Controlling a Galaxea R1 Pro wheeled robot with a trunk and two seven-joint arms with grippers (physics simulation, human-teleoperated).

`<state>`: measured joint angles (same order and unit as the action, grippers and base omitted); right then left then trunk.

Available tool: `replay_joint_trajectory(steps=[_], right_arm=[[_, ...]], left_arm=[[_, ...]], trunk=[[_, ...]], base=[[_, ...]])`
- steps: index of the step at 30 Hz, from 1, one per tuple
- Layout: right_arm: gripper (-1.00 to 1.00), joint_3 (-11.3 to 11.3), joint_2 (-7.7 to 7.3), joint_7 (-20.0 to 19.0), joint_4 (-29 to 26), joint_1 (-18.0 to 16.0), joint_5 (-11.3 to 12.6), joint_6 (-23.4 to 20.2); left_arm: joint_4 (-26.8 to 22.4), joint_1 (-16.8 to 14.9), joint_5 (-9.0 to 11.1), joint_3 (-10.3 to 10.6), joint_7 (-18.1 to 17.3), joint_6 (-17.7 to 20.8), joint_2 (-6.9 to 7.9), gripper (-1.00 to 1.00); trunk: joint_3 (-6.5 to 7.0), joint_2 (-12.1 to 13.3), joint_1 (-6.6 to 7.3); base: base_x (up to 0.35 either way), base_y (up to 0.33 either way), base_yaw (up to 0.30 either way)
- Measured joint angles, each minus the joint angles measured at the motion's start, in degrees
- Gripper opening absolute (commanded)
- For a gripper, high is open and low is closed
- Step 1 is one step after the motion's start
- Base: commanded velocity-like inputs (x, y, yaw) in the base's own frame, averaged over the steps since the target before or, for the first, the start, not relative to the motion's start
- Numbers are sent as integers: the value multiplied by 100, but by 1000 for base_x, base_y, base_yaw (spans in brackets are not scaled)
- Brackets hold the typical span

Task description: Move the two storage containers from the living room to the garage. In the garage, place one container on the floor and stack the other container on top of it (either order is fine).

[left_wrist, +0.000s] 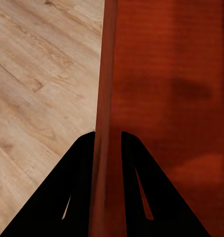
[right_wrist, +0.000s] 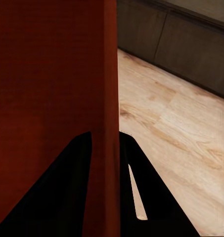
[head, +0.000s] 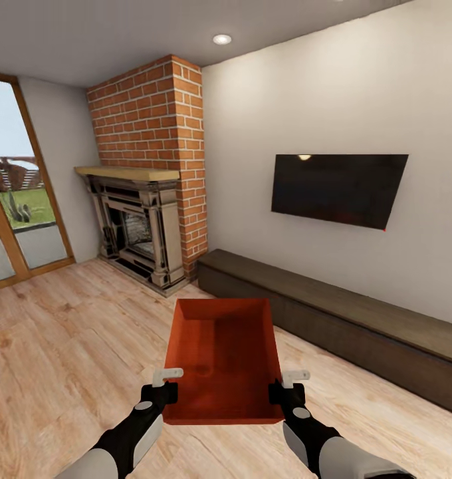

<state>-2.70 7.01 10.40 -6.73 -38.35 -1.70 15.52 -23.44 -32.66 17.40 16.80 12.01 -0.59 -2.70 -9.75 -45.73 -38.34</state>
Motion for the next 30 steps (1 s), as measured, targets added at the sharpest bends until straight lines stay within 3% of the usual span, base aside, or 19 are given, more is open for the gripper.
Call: replay_joint_trajectory(steps=[11,22,30], right_arm=[[-100,-19,-2,1,0,0,21,5],[-100,-19,-2,-1,1,-1,18,6],[-100,-19,-2,0,1,-1,20,6]], left_arm=[[-6,0,10,13,23,-2,-3,-100],[-8,1,13,14,24,-5,-3,-100],[-8,2,13,14,23,-5,-3,-100]], trunk=[[0,1,0],[34,0,2],[60,0,4]], base=[[-347,0,10],[-317,0,250],[-63,0,254]])
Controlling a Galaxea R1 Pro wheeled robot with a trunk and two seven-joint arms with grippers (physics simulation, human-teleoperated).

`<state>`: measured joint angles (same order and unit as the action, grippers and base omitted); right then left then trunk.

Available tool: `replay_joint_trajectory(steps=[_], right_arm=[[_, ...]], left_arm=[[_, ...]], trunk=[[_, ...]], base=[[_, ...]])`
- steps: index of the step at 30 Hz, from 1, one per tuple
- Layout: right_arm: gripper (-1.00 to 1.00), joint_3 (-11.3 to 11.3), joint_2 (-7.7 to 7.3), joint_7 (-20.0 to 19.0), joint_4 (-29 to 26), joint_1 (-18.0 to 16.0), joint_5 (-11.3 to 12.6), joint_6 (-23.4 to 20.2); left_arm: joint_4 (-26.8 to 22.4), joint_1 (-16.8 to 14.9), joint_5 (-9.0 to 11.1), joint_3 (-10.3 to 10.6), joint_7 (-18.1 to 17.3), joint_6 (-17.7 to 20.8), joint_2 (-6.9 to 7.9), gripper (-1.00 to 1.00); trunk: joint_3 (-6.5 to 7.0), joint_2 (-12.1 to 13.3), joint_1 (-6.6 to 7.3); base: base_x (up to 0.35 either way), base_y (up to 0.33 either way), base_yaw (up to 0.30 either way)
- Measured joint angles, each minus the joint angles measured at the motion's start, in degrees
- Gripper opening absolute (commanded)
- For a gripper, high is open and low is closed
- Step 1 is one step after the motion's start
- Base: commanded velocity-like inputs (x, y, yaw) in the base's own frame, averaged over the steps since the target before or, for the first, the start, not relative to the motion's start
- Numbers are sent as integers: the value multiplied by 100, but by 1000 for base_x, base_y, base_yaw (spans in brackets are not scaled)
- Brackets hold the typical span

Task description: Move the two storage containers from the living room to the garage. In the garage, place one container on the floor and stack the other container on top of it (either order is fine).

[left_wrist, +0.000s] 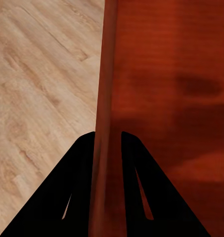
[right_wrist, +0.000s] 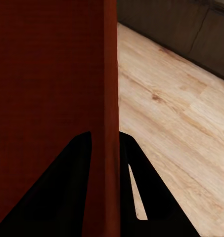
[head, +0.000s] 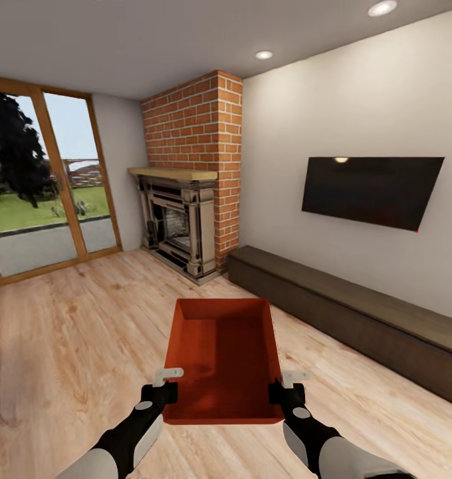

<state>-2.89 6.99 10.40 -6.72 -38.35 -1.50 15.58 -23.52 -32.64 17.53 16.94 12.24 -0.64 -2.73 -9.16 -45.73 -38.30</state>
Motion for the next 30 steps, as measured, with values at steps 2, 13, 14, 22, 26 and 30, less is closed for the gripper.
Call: replay_joint_trajectory(steps=[2,13,14,22,26,30], right_arm=[[-100,0,0,0,0,0,-1,0],[-100,0,0,0,0,0,0,0],[-100,-2,0,0,1,0,4,0],[-100,-2,0,2,1,0,0,0],[-100,1,-1,1,0,-1,-5,-1],[-100,0,0,2,0,-1,-2,0]], left_arm=[[-1,0,1,1,1,0,0,-100],[0,0,0,0,0,0,0,-100],[2,0,-3,-2,-2,0,0,-100],[4,0,-4,-3,-1,0,-1,-100],[1,0,0,0,2,0,-1,-100],[0,0,0,0,1,0,0,-100]], trunk=[[6,0,0],[40,0,0],[43,0,0],[68,0,-2],[80,0,-2],[92,0,-2]], base=[[-7,0,256],[-1,0,258],[-7,-7,258],[-152,-176,258],[-180,-209,258],[-180,-209,258]])
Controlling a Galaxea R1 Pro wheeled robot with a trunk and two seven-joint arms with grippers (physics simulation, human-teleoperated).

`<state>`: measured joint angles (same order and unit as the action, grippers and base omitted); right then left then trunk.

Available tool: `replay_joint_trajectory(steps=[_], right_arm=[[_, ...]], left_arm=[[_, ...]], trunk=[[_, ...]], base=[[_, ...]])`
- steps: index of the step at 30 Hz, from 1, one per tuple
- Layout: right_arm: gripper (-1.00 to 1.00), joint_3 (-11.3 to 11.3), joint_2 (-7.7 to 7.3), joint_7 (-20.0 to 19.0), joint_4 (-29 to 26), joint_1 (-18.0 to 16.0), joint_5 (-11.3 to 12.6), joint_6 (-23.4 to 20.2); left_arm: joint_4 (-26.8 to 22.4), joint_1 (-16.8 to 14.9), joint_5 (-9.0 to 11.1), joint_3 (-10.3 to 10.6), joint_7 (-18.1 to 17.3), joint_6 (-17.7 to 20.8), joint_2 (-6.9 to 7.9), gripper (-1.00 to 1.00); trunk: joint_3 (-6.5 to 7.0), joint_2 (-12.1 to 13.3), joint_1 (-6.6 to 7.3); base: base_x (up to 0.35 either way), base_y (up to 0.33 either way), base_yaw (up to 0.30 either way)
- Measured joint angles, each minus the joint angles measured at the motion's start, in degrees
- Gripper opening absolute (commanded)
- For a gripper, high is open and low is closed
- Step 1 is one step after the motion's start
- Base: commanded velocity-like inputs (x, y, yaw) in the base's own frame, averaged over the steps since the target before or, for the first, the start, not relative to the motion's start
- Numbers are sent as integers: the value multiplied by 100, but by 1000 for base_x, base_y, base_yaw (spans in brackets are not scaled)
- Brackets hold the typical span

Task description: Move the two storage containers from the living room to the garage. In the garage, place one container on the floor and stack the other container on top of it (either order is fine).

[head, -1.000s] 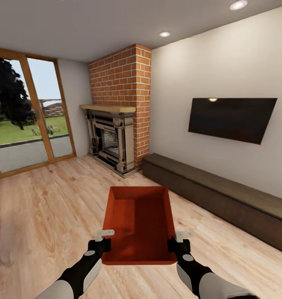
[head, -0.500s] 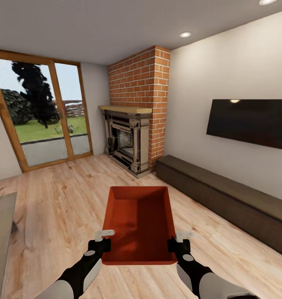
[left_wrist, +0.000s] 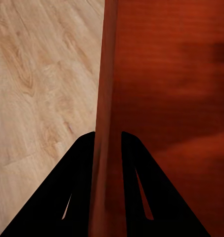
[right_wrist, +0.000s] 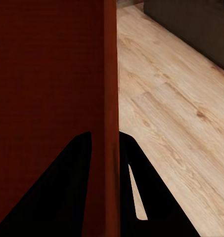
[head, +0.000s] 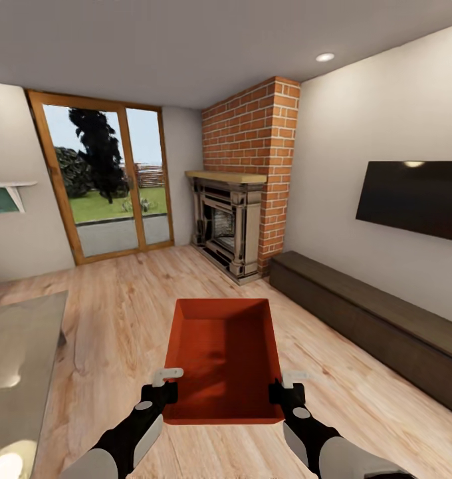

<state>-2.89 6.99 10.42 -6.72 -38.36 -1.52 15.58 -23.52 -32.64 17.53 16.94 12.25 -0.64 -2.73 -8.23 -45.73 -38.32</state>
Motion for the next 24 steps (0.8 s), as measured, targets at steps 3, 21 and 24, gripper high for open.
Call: replay_joint_trajectory(steps=[3,21,24], right_arm=[[-100,0,0,0,0,0,1,0],[-100,-9,9,11,5,0,19,4],[-100,-7,9,9,5,0,19,4]], left_arm=[[0,0,0,0,0,0,0,-100],[4,0,-12,-11,-21,0,8,-100],[5,0,-13,-12,-26,0,9,-100]], trunk=[[9,0,0],[64,0,2],[73,0,2]], base=[[-180,-209,258],[-84,-231,258],[-1,-277,259]])
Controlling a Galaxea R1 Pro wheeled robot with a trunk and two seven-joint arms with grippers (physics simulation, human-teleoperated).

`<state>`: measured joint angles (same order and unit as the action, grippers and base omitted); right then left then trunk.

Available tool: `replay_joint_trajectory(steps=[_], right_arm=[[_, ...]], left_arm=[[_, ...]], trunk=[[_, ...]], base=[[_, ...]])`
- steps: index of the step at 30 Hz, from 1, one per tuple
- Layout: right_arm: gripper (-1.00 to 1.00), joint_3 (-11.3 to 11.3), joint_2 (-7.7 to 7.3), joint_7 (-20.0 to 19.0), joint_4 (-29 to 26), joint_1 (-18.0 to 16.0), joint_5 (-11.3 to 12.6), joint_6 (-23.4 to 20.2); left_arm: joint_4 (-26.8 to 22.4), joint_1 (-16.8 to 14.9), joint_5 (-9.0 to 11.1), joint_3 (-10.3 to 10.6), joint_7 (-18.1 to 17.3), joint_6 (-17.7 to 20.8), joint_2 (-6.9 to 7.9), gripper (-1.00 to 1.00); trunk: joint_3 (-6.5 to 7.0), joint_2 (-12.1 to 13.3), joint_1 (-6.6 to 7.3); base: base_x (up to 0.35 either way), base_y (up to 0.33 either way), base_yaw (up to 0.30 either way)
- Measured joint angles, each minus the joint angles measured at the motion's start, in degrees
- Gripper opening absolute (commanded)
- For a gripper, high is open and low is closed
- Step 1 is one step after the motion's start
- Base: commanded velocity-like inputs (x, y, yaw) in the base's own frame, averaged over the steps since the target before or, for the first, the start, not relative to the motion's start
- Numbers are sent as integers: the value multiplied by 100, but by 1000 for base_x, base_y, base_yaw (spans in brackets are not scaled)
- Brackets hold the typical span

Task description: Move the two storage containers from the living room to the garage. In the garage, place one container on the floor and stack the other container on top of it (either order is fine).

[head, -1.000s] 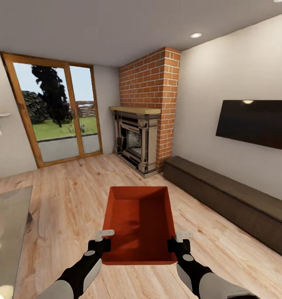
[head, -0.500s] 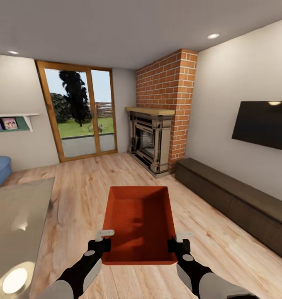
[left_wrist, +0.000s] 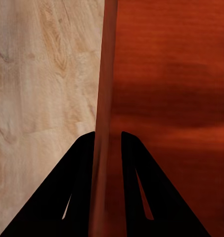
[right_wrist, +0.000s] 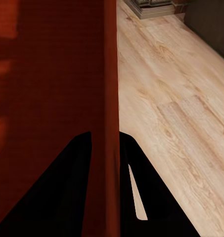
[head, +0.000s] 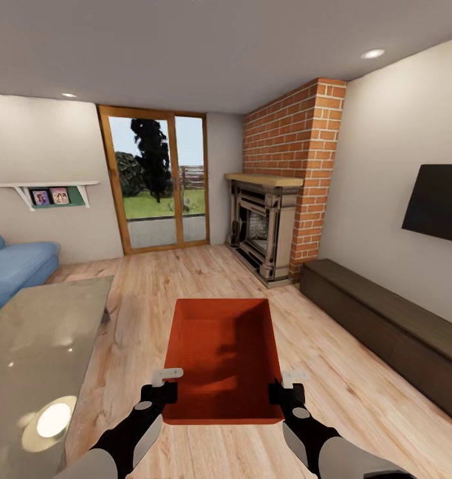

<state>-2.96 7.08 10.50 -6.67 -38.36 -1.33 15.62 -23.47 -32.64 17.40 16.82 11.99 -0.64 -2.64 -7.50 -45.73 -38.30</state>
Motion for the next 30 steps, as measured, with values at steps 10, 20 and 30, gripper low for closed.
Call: replay_joint_trajectory(steps=[10,20,30], right_arm=[[-100,19,2,-6,-5,0,-24,-7],[-100,26,4,-7,-7,0,-34,-9],[-100,25,4,-7,-6,0,-34,-9]], left_arm=[[-3,1,12,0,-24,-1,11,-100],[-2,1,16,-2,-31,-2,14,-100],[-2,1,16,-2,-30,-2,14,-100]], trunk=[[30,0,0],[57,0,0],[83,0,0]], base=[[0,-278,260],[0,-278,262],[0,-278,263]])
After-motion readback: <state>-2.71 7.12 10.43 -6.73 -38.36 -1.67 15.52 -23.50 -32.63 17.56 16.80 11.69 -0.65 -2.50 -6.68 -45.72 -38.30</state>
